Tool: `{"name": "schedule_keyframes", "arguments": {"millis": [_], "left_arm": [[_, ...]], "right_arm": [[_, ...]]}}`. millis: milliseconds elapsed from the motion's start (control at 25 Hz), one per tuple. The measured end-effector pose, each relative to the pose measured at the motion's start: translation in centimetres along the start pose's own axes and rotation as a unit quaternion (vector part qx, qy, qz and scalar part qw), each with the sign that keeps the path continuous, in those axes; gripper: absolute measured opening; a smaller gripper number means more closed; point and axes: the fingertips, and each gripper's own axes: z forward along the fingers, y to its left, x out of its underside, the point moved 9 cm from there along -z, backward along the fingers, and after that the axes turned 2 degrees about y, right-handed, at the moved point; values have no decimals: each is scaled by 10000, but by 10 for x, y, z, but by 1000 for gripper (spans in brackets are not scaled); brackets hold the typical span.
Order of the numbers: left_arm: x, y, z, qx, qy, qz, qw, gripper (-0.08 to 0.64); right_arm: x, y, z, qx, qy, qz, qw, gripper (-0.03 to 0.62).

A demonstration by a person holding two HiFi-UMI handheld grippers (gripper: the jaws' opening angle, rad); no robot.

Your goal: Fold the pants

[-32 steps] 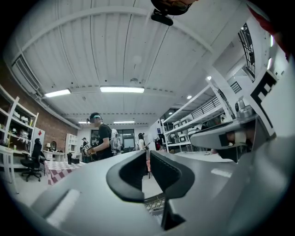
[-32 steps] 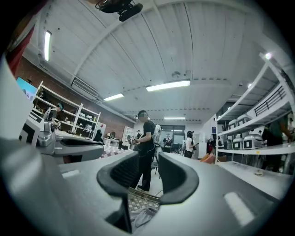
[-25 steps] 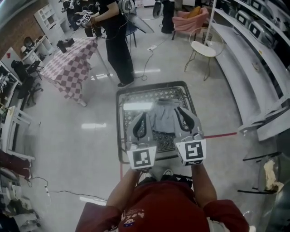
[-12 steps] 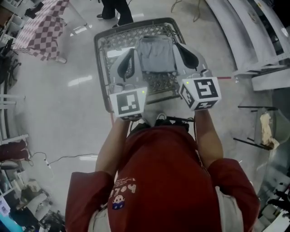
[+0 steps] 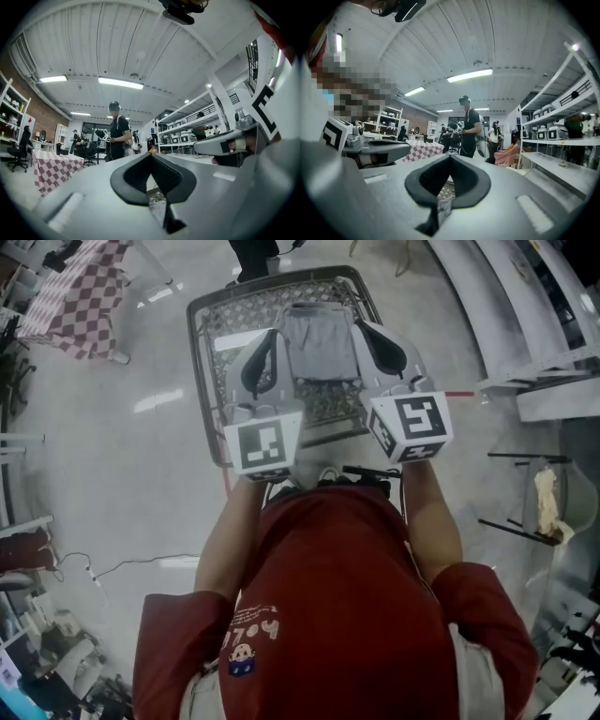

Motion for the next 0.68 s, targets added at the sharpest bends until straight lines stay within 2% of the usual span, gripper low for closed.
{"name": "schedule_keyframes", "arguments": {"millis": [200,680], "left_arm": [[5,-1,5,63,-71,-75,9999,6],[10,-14,21,394,66,-152,9991,6]], "right_arm": [[1,-6,1,19,11,-18,10000,0],[14,-23,7,12,121,3,9999,0]]}}
